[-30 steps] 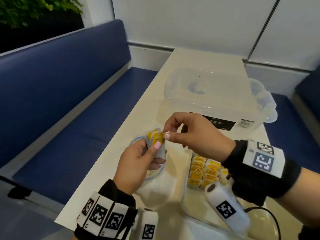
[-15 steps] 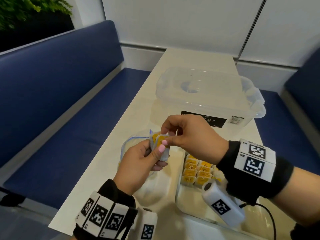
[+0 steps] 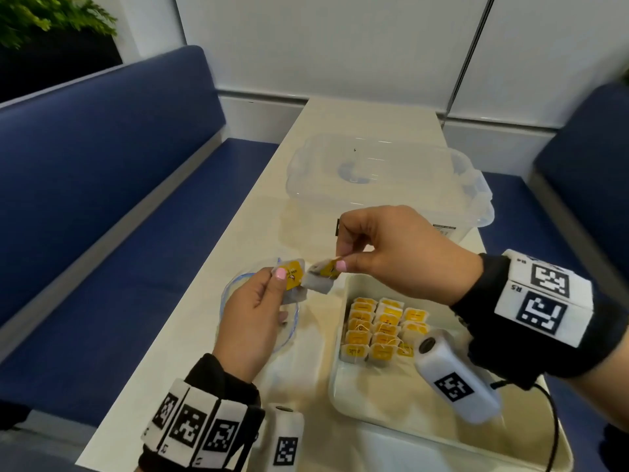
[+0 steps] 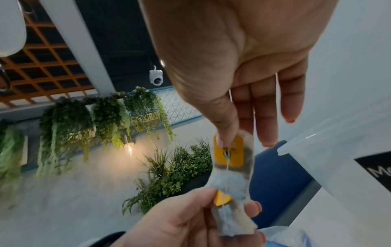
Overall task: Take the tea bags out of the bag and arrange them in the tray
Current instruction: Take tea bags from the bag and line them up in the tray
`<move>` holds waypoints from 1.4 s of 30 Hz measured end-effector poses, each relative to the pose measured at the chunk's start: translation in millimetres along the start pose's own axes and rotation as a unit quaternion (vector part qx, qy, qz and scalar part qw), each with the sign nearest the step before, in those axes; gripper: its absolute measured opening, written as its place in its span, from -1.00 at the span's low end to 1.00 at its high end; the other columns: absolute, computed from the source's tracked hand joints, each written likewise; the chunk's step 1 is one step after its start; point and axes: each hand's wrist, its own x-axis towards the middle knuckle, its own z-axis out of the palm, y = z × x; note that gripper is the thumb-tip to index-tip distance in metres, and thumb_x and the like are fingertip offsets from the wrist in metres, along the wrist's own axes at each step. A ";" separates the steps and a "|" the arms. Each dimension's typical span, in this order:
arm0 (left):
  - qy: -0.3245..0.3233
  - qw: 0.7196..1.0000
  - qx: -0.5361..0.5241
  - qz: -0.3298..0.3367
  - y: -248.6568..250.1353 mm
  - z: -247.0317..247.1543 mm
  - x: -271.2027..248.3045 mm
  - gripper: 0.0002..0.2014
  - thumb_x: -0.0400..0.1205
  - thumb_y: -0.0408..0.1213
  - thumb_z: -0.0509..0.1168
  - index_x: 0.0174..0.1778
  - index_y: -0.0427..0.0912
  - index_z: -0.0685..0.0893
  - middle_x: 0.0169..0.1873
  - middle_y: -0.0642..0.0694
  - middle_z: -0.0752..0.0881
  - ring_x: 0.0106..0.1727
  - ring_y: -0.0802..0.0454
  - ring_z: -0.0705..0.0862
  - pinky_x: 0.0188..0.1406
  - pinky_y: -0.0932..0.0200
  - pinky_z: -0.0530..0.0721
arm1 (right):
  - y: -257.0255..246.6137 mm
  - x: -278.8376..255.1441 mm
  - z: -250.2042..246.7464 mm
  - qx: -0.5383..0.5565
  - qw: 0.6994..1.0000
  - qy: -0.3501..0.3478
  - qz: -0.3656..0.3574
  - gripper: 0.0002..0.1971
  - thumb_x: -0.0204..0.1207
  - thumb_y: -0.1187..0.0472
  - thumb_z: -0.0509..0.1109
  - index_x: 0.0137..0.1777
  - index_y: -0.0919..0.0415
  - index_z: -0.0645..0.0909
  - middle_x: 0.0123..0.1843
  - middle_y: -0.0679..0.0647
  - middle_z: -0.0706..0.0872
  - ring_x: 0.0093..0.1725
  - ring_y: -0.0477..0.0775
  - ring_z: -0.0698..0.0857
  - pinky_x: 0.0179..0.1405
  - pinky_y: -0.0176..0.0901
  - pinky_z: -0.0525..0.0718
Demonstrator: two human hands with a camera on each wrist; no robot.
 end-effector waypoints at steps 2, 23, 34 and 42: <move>0.000 1.000 0.014 0.004 -1.1 2.7 0.8 -0.74 0.72 -0.12 0.06 0.03 0.07 0.68 -0.19 0.17 0.79 -0.05 0.19 0.75 -0.20 0.23 0.68 | 1.7 -3.2 -1.4 0.009 1.000 -0.002 0.004 -0.77 0.40 0.19 0.54 -0.32 -0.08 0.54 -0.33 -0.17 0.67 -0.27 -0.17 0.63 -0.22 -0.35 0.56; -0.022 0.999 -0.024 0.012 -0.5 8.3 -1.1 -0.73 0.72 -0.10 0.06 0.06 0.02 0.68 -0.03 -0.01 0.80 0.01 0.03 0.76 -0.24 0.27 0.70 | 38.4 -46.0 -23.6 0.008 0.995 -0.035 0.095 -0.93 0.50 0.22 0.46 -0.14 0.06 0.62 -0.21 -0.07 0.73 -0.22 -0.09 0.74 -0.14 -0.26 0.71; -0.037 0.998 -0.049 0.000 -14.8 2.5 -6.1 -0.70 0.71 -0.06 0.06 0.05 -0.02 0.69 -0.08 0.07 0.83 -0.04 0.02 0.80 -0.30 0.31 0.74 | 90.6 -75.9 13.8 -0.130 0.948 -0.193 0.220 -0.96 0.42 0.15 0.52 -0.23 0.04 0.72 -0.33 -0.14 0.70 -0.29 -0.14 0.62 -0.29 -0.36 0.49; -0.057 0.997 -0.057 -0.011 -17.5 3.9 -3.9 -0.70 0.70 -0.07 0.05 0.04 -0.01 0.70 -0.07 0.06 0.83 -0.04 0.04 0.80 -0.25 0.25 0.75 | 102.3 -56.2 43.7 -0.216 0.927 -0.225 0.210 -0.96 0.42 0.20 0.47 -0.22 0.04 0.74 -0.43 -0.17 0.56 -0.31 -0.05 0.56 -0.44 -0.32 0.38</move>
